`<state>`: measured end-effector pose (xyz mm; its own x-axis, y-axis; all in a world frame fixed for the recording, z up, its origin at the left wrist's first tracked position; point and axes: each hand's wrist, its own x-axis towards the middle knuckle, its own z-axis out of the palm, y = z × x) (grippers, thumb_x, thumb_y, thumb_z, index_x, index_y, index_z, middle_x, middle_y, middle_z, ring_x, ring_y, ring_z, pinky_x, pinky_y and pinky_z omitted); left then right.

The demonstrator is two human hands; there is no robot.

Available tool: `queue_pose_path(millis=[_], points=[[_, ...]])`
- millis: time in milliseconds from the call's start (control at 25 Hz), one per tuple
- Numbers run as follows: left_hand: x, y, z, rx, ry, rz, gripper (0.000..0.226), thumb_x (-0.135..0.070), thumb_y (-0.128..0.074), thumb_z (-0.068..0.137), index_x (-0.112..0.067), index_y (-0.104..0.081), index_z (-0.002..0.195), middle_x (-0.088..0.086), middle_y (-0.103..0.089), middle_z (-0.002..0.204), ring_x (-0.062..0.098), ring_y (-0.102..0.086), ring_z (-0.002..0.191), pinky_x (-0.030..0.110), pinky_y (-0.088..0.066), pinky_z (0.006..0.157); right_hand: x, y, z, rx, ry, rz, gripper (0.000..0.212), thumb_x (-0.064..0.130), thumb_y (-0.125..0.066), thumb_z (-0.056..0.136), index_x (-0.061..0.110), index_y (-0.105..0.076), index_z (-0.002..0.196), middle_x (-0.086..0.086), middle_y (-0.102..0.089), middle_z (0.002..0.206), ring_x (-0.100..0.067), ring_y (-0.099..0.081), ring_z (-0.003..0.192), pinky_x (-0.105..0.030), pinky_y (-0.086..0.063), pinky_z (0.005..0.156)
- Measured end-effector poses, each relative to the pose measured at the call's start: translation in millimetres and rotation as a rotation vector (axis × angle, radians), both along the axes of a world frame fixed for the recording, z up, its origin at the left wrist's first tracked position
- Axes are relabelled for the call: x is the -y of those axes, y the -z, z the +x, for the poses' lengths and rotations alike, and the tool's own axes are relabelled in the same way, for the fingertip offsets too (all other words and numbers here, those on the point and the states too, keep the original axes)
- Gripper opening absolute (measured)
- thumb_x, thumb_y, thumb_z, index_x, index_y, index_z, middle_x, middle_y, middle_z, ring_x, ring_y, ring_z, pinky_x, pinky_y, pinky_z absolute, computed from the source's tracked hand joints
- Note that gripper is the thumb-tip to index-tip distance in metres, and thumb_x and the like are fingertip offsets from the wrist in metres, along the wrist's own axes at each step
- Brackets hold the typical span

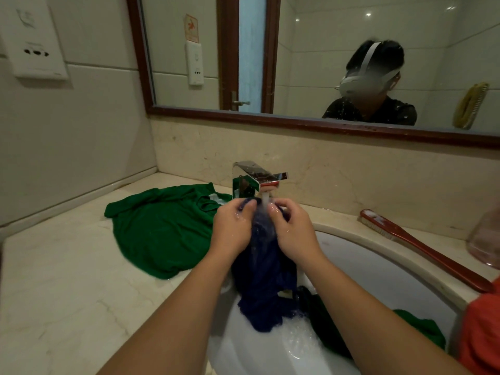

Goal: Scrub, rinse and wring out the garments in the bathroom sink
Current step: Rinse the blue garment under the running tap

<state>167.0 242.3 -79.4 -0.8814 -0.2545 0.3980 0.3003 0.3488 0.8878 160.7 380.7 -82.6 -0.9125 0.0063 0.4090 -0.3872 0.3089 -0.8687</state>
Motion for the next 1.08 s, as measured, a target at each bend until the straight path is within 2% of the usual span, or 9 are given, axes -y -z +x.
queue_pose_path(millis=[120,200,320,480,600,680,800,920,1080], points=[[1.9,2.0,-3.7,0.026,0.006,0.031,0.014,-0.029,-0.061,0.100,-0.025,-0.072,0.092,-0.006,-0.072,0.084,0.009,-0.068,0.079,0.022,-0.052,0.069,3.0,6.1,3.5,0.046,-0.127,0.035,0.012,0.034,-0.064,0.100,0.028,-0.069,0.108,0.009,-0.072,0.100,-0.008,-0.068,0.095,-0.031,-0.055,0.083],[2.1,7.0,-7.1,0.033,0.020,-0.055,0.017,-0.033,-0.062,0.100,-0.022,-0.074,0.101,-0.005,-0.073,0.091,0.010,-0.068,0.086,0.028,-0.053,0.078,-0.2,5.7,2.9,0.068,-0.094,-0.020,0.011,0.030,-0.063,0.101,0.025,-0.073,0.099,0.007,-0.073,0.092,-0.009,-0.069,0.088,-0.029,-0.053,0.076],[-1.2,8.8,-9.3,-0.003,0.028,-0.092,0.020,-0.028,-0.064,0.098,-0.019,-0.073,0.113,-0.005,-0.072,0.104,0.009,-0.067,0.095,0.028,-0.054,0.085,-6.1,6.3,-5.2,0.049,0.022,-0.089,0.019,0.024,-0.059,0.103,0.019,-0.077,0.101,0.004,-0.075,0.092,-0.011,-0.070,0.089,-0.030,-0.054,0.079],[-5.7,5.8,-7.1,-0.064,0.038,-0.013,0.010,-0.017,-0.065,0.097,-0.022,-0.068,0.105,-0.015,-0.069,0.099,-0.001,-0.065,0.091,0.014,-0.052,0.077,-2.3,5.3,-3.4,0.053,0.059,-0.127,0.018,0.023,-0.058,0.103,0.018,-0.075,0.108,0.006,-0.074,0.101,-0.008,-0.068,0.096,-0.029,-0.055,0.087],[-4.2,5.6,-8.0,-0.039,0.033,0.077,0.009,-0.017,-0.066,0.097,-0.024,-0.070,0.096,-0.010,-0.072,0.093,0.004,-0.068,0.087,0.018,-0.053,0.074,0.8,6.1,3.1,0.067,-0.019,-0.038,0.014,0.032,-0.064,0.100,0.025,-0.070,0.110,0.011,-0.071,0.102,-0.006,-0.066,0.096,-0.027,-0.054,0.086],[-2.8,5.1,-8.2,-0.045,0.025,0.108,0.010,-0.016,-0.067,0.096,-0.025,-0.070,0.094,-0.010,-0.072,0.091,0.004,-0.068,0.087,0.013,-0.050,0.073,3.0,6.0,4.5,0.128,-0.044,0.013,0.012,0.035,-0.067,0.098,0.026,-0.070,0.105,0.010,-0.071,0.098,-0.010,-0.067,0.092,-0.030,-0.055,0.082],[-3.2,7.0,-7.7,-0.026,0.050,0.072,0.006,-0.018,-0.067,0.097,-0.022,-0.069,0.100,-0.009,-0.071,0.096,0.003,-0.067,0.092,0.012,-0.049,0.076,1.1,1.4,2.4,0.144,0.016,-0.077,0.015,0.025,-0.062,0.100,0.019,-0.074,0.093,-0.001,-0.074,0.087,-0.017,-0.068,0.085,-0.036,-0.054,0.078],[-5.1,9.8,-6.7,-0.029,0.076,0.006,0.014,-0.023,-0.069,0.096,-0.015,-0.069,0.108,-0.005,-0.071,0.103,0.006,-0.066,0.097,0.018,-0.051,0.083,-3.1,-4.0,4.0,0.116,0.027,-0.172,0.021,0.020,-0.060,0.102,0.019,-0.076,0.089,0.000,-0.075,0.084,-0.011,-0.068,0.079,-0.027,-0.053,0.071],[-7.0,7.8,-7.6,-0.053,0.032,-0.035,0.008,-0.020,-0.066,0.097,-0.018,-0.067,0.105,-0.011,-0.067,0.095,-0.004,-0.062,0.088,0.005,-0.046,0.073,-4.7,-3.8,4.9,0.064,0.013,-0.126,0.017,0.022,-0.060,0.103,0.023,-0.075,0.093,0.006,-0.073,0.087,-0.005,-0.066,0.079,-0.022,-0.050,0.071]])
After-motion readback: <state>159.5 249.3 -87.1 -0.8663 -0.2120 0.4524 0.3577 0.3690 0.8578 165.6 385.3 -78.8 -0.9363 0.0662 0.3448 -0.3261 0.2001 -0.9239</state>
